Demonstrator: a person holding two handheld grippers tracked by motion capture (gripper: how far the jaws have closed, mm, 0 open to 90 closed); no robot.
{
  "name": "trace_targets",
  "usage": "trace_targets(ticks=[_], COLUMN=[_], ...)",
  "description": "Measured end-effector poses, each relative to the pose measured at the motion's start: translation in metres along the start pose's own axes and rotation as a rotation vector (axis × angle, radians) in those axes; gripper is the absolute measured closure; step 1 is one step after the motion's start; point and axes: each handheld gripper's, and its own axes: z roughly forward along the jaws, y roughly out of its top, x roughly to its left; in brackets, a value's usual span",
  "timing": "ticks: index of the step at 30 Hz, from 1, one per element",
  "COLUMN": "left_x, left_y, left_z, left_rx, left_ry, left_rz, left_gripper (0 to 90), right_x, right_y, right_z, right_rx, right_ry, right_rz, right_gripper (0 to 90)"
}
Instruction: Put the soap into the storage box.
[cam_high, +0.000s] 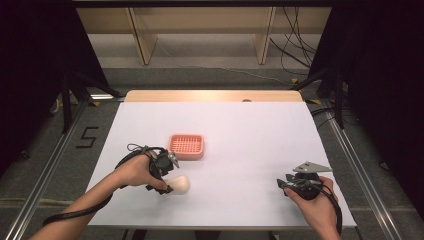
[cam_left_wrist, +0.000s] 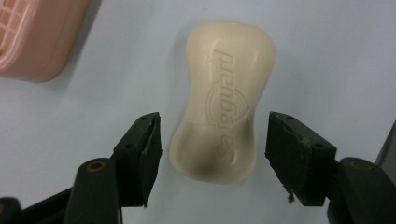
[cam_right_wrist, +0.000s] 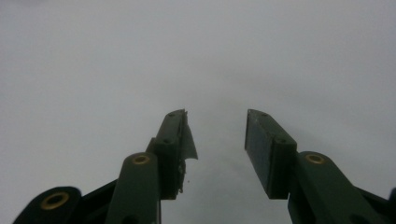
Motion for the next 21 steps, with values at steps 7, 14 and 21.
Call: trace_targets(ticks=[7,14,21], left_x=[-0.002,-0.002,-0.002], left_y=[0.005,0.009,0.013], left_z=[0.004,0.005,0.01], left_rx=[0.012,0.032,0.052], left_ry=[-0.01,-0.013,-0.019], left_rz=[0.018,0.038,0.047], left_gripper=[35.4,35.3,35.0], right_x=[-0.001,-0.001,-0.002], right_y=[0.0,-0.001,-0.001], right_z=[0.001,0.001,0.003], right_rx=[-0.009,-0.007,-0.025], right_ry=[0.0,-0.001,0.008], right_rz=[-0.012,-0.018,-0.039], right_gripper=[58.6,58.5,58.3])
